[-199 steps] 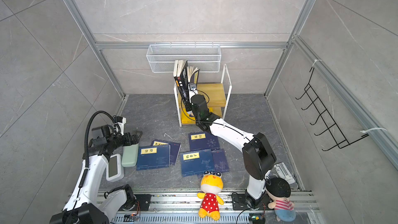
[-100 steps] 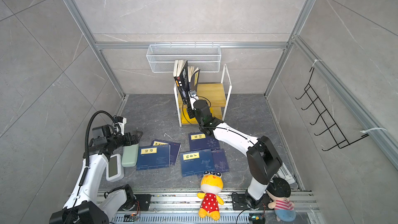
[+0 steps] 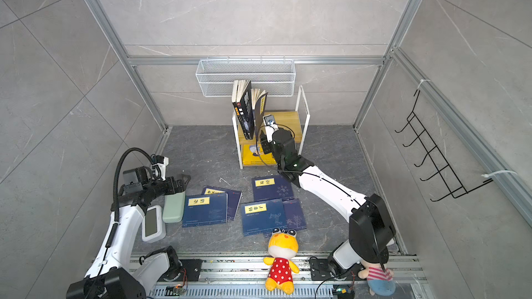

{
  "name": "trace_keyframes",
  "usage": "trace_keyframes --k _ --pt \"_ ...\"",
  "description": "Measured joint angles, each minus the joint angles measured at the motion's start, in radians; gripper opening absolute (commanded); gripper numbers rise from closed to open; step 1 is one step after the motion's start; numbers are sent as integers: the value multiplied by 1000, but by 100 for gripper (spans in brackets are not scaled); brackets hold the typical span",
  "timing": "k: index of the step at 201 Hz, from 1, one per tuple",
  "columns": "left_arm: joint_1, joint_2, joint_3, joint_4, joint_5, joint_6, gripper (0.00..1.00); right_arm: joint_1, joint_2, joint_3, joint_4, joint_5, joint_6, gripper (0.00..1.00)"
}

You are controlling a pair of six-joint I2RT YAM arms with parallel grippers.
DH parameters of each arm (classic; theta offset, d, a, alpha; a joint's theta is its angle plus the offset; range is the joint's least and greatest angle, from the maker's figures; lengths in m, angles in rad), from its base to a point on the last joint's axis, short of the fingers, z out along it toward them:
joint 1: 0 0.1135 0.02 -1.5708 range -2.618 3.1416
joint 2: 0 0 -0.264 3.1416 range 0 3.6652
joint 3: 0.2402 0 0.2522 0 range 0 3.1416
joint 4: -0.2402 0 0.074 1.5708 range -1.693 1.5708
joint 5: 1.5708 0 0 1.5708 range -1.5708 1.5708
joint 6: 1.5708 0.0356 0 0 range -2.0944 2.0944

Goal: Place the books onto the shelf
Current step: 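Lower the blue book onto the upper shelf beside the black books, then push the blue book with the right gripper flat against the black books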

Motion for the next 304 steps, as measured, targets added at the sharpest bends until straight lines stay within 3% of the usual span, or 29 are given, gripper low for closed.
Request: trace_keyframes --k 58,95,207,255,304 --pt "0 -5 0 -3 14 0 100 -47 227 332 -72 -64 22 52" --pt "0 -6 0 -2 14 -1 100 -46 295 406 -101 -120 50 53" --pt "0 -6 0 -6 15 -1 100 -46 320 430 -113 -153 48 53" --pt "0 -6 0 -6 16 -1 100 -46 231 315 -133 -164 22 53" --pt "1 -5 0 -5 23 -6 100 -54 69 236 -242 -366 -124 54"
